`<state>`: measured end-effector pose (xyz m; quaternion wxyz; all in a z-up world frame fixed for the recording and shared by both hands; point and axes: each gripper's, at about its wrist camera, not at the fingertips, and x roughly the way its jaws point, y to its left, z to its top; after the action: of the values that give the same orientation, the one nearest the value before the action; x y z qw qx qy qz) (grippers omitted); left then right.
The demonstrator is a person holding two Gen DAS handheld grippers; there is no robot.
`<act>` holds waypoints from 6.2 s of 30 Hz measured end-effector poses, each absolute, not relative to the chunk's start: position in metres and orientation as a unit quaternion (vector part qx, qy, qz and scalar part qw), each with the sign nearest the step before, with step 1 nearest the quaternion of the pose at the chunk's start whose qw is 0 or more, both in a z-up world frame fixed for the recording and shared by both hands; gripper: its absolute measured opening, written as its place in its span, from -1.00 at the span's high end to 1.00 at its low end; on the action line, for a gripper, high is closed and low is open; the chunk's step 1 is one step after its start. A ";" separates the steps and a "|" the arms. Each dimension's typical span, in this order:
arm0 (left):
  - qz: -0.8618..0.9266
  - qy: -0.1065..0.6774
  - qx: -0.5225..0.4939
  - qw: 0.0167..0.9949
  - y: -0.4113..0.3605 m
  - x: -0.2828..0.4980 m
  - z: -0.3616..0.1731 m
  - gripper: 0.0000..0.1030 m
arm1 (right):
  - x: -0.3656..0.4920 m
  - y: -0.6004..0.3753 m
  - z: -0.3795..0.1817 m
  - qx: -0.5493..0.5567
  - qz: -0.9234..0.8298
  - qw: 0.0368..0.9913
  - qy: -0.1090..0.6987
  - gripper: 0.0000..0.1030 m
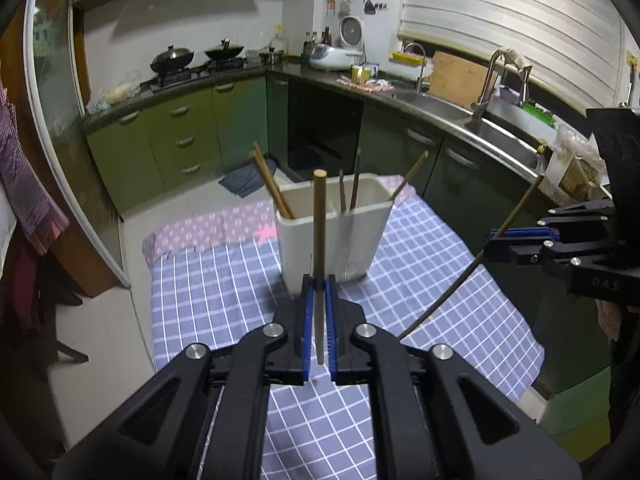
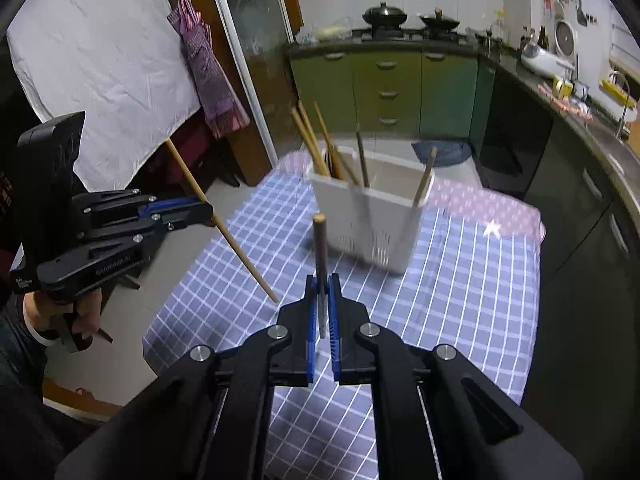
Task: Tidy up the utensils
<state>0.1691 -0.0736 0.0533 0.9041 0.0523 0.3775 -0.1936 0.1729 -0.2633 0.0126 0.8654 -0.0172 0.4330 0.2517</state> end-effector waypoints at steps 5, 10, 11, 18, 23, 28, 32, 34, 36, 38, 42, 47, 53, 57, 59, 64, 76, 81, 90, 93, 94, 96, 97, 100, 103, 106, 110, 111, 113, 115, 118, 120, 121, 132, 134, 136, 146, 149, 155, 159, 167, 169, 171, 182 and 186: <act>-0.202 0.368 0.043 0.907 -0.075 0.178 0.081 0.89 | 0.181 -0.267 0.039 -0.023 0.250 0.873 0.417 0.88; -0.202 0.349 0.037 0.914 -0.075 0.189 0.115 0.89 | 0.190 -0.272 0.065 -0.023 0.245 0.883 0.400 0.88; -0.202 0.347 0.037 0.915 -0.075 0.190 0.120 0.89 | 0.192 -0.272 0.071 -0.023 0.246 0.884 0.397 0.88; -0.197 0.326 0.035 0.924 -0.080 0.208 0.154 0.89 | 0.204 -0.273 0.105 -0.023 0.240 0.896 0.372 0.88; -0.194 0.302 0.034 0.933 -0.086 0.221 0.176 0.88 | 0.215 -0.274 0.126 -0.015 0.240 0.904 0.353 0.88; -0.188 0.292 0.038 0.937 -0.098 0.241 0.183 0.88 | 0.231 -0.279 0.148 -0.014 0.220 0.918 0.329 0.88; -0.184 0.308 0.041 0.933 -0.108 0.259 0.165 0.89 | 0.257 -0.283 0.146 -0.010 0.202 0.921 0.332 0.88; -0.180 0.317 0.046 0.930 -0.111 0.266 0.152 0.88 | 0.267 -0.282 0.139 -0.008 0.199 0.920 0.338 0.88; -0.178 0.325 0.050 0.928 -0.114 0.272 0.140 0.89 | 0.279 -0.281 0.130 -0.005 0.200 0.918 0.343 0.88; -0.175 0.333 0.051 0.925 -0.115 0.277 0.128 0.88 | 0.288 -0.278 0.120 -0.003 0.203 0.915 0.348 0.88; -0.172 0.345 0.046 0.922 -0.113 0.286 0.107 0.88 | 0.303 -0.272 0.098 -0.007 0.195 0.915 0.352 0.88; -0.172 0.357 0.043 0.917 -0.110 0.289 0.081 0.88 | 0.312 -0.267 0.067 -0.008 0.195 0.908 0.370 0.88; -0.169 0.377 0.048 0.909 -0.111 0.287 0.052 0.78 | 0.318 -0.253 0.028 -0.019 0.196 0.894 0.401 0.87; -0.168 0.375 0.046 0.910 -0.109 0.281 0.045 0.42 | 0.316 -0.246 0.014 -0.029 0.195 0.893 0.404 0.77; -0.165 0.362 0.052 0.916 -0.108 0.273 0.048 0.41 | 0.311 -0.243 0.017 -0.030 0.195 0.896 0.398 0.77; -0.158 0.309 0.042 0.937 -0.097 0.232 0.064 -0.31 | 0.256 -0.258 0.053 -0.022 0.204 0.918 0.339 0.64; -0.120 0.295 0.004 0.948 -0.074 0.096 -0.001 -0.85 | 0.093 -0.295 -0.033 -0.006 0.139 0.948 0.286 -0.79; -0.079 0.264 -0.007 0.961 -0.060 0.055 0.022 -0.88 | 0.043 -0.298 -0.028 0.001 0.111 0.965 0.236 -0.91; -0.063 0.247 -0.016 0.967 -0.038 -0.006 0.046 -0.88 | -0.028 -0.295 0.004 -0.007 0.080 0.975 0.208 -0.91; -0.056 0.237 -0.013 0.970 -0.037 -0.019 0.046 -0.88 | -0.037 -0.293 0.004 -0.009 0.077 0.975 0.210 -0.92; -0.054 0.236 -0.014 0.970 -0.036 -0.021 0.045 -0.88 | -0.038 -0.293 0.004 -0.008 0.076 0.974 0.211 -0.92; -0.058 0.241 -0.022 0.968 -0.034 -0.021 0.042 -0.88 | -0.037 -0.292 0.002 -0.009 0.074 0.974 0.213 -0.92; -0.059 0.245 -0.024 0.968 -0.033 -0.022 0.041 -0.88 | -0.035 -0.292 0.001 -0.010 0.073 0.974 0.215 -0.92; -0.055 0.252 -0.024 0.966 -0.032 -0.019 0.037 -0.88 | -0.031 -0.292 -0.002 -0.004 0.075 0.972 0.222 -0.92; -0.052 0.258 -0.024 0.964 -0.032 -0.018 0.033 -0.88 | -0.026 -0.290 -0.005 -0.004 0.074 0.971 0.226 -0.92; -0.051 0.262 -0.025 0.963 -0.031 -0.016 0.031 -0.88 | -0.024 -0.289 -0.005 -0.006 0.073 0.971 0.226 -0.92; -0.050 0.263 -0.024 0.963 -0.031 -0.015 0.031 -0.88 | -0.021 -0.287 -0.006 -0.005 0.076 0.971 0.227 -0.92; -0.050 0.263 -0.024 0.963 -0.031 -0.016 0.030 -0.88 | -0.021 -0.287 -0.006 -0.005 0.076 0.971 0.227 -0.92; -0.049 0.262 -0.022 0.964 -0.032 -0.016 0.030 -0.88 | -0.020 -0.287 -0.006 -0.005 0.076 0.971 0.228 -0.92; -0.050 0.263 -0.022 0.963 -0.031 -0.015 0.030 -0.88 | -0.020 -0.287 -0.005 -0.005 0.077 0.971 0.228 -0.92; -0.050 0.269 -0.026 0.962 -0.031 -0.014 0.030 -0.88 | -0.020 -0.287 -0.006 -0.006 0.077 0.971 0.228 -0.92; -0.053 0.273 -0.027 0.960 -0.031 -0.012 0.030 -0.88 | -0.020 -0.287 -0.005 -0.005 0.077 0.971 0.227 -0.92; -0.053 0.275 -0.027 0.960 -0.031 -0.012 0.029 -0.88 | -0.020 -0.287 -0.005 -0.005 0.077 0.971 0.227 -0.92; -0.058 0.286 -0.031 0.956 -0.034 -0.010 0.026 -0.88 | -0.018 -0.285 -0.006 -0.004 0.080 0.971 0.225 -0.92; -0.059 0.285 -0.034 0.956 -0.033 -0.010 0.026 -0.88 | -0.019 -0.285 -0.006 -0.004 0.080 0.971 0.225 -0.92; -0.056 0.283 -0.034 0.957 -0.032 -0.011 0.027 -0.88 | -0.018 -0.284 -0.007 -0.004 0.081 0.971 0.225 -0.92; -0.056 0.287 -0.021 0.956 -0.036 -0.010 0.025 -0.88 | -0.018 -0.284 -0.008 -0.004 0.082 0.971 0.226 -0.92; -0.056 0.287 -0.021 0.956 -0.035 -0.010 0.025 -0.88 | -0.018 -0.284 -0.008 -0.004 0.082 0.971 0.226 -0.92; -0.061 0.294 -0.018 0.954 -0.037 -0.008 0.024 -0.88 | -0.018 -0.283 -0.009 -0.005 0.082 0.971 0.227 -0.92; -0.077 0.305 -0.029 0.949 -0.035 -0.005 0.020 -0.88 | -0.018 -0.283 -0.012 -0.005 0.084 0.970 0.228 -0.92; -0.048 0.296 -0.008 0.954 -0.033 -0.008 0.021 -0.88 | -0.017 -0.282 -0.016 -0.007 0.084 0.969 0.233 -0.92; -0.049 0.298 -0.005 0.953 -0.034 -0.008 0.020 -0.88 | -0.016 -0.282 -0.016 -0.007 0.085 0.968 0.234 -0.92; -0.050 0.299 -0.003 0.953 -0.034 -0.009 0.020 -0.88 | -0.015 -0.281 -0.017 -0.008 0.086 0.968 0.236 -0.92; -0.057 0.303 -0.001 0.951 -0.033 -0.006 0.019 -0.88 | -0.012 -0.282 -0.020 -0.010 0.087 0.966 0.241 -0.92; -0.063 0.306 -0.003 0.950 -0.032 -0.004 0.019 -0.88 | -0.011 -0.281 -0.021 -0.011 0.087 0.966 0.244 -0.92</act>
<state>-0.0035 -0.0325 0.0187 0.9500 -0.0033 0.3058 -0.0626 -0.0114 -0.2810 -0.0209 0.9659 -0.0111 0.2437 0.0874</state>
